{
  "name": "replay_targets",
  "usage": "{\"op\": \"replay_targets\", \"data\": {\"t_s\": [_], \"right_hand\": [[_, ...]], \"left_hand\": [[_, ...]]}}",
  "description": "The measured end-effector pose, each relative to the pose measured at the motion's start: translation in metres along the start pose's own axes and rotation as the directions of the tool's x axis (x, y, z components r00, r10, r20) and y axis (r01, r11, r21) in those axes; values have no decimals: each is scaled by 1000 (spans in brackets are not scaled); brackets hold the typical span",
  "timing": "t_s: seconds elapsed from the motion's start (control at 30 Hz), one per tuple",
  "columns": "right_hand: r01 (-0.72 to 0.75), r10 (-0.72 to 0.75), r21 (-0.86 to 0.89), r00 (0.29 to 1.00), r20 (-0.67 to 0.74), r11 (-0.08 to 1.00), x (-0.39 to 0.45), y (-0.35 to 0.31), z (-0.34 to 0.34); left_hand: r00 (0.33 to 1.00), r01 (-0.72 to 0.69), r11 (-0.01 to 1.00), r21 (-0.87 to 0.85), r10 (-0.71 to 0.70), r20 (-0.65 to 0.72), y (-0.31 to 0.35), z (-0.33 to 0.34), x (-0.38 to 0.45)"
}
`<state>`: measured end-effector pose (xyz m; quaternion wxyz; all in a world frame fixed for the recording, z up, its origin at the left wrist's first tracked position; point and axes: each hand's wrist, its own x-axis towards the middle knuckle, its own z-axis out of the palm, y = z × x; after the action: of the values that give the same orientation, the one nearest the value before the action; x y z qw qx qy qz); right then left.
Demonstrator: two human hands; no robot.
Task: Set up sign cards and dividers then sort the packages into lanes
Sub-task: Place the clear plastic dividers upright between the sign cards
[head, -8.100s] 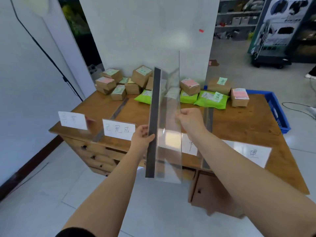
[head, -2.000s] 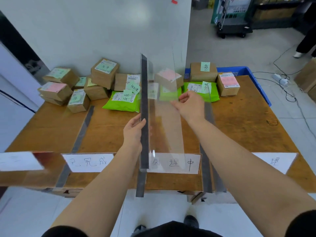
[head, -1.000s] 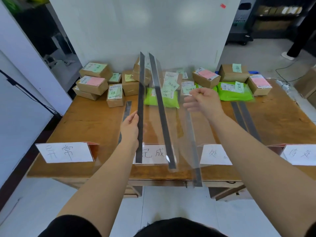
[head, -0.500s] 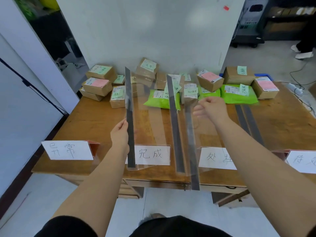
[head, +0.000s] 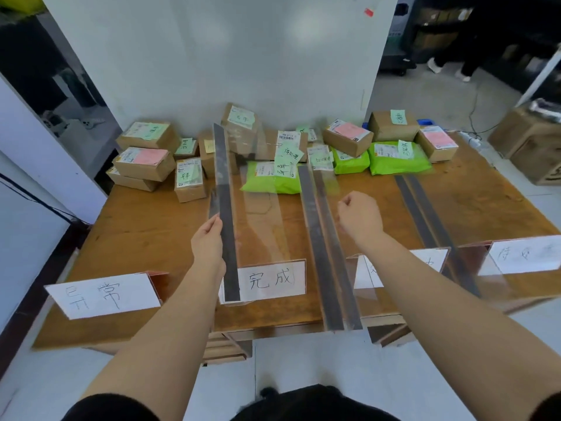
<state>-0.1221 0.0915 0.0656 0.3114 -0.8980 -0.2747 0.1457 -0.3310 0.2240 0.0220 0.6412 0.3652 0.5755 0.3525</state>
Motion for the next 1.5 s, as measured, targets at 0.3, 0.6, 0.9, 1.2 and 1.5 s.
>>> {"op": "replay_targets", "data": {"t_s": [0.3,0.6,0.9,1.2,1.5], "right_hand": [[-74,83,-316,996,14,946,-13,-4,32],[-120,156,-400,986,60,909,-34,13,43],[-81,161,-525,981,109,847,-50,19,32],[-71,179,-590,976,127,804,-45,24,51],[-24,136,-616,981,136,788,-20,27,54]], "left_hand": [[997,-9,999,33,7,71,-3,-3,16],[996,8,1000,5,-9,92,-1,3,16],[989,38,999,-6,-37,143,-4,11,8],[989,44,999,0,-44,141,-6,15,3],[990,32,999,5,-32,140,-6,15,1]]}}
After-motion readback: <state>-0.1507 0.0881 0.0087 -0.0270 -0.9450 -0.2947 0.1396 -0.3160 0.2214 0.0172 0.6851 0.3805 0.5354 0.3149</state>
